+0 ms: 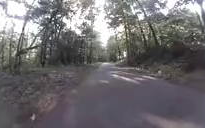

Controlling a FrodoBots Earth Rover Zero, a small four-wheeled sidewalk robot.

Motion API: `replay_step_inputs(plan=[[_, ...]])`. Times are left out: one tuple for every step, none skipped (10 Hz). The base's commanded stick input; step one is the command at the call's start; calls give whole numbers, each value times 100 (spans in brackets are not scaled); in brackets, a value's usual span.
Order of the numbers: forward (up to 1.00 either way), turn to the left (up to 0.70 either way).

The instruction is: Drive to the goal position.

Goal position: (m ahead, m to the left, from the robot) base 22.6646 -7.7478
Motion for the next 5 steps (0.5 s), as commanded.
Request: replay_step_inputs(plan=[[70, -1], [70, -1], [70, -1], [70, -1], [70, -1]])
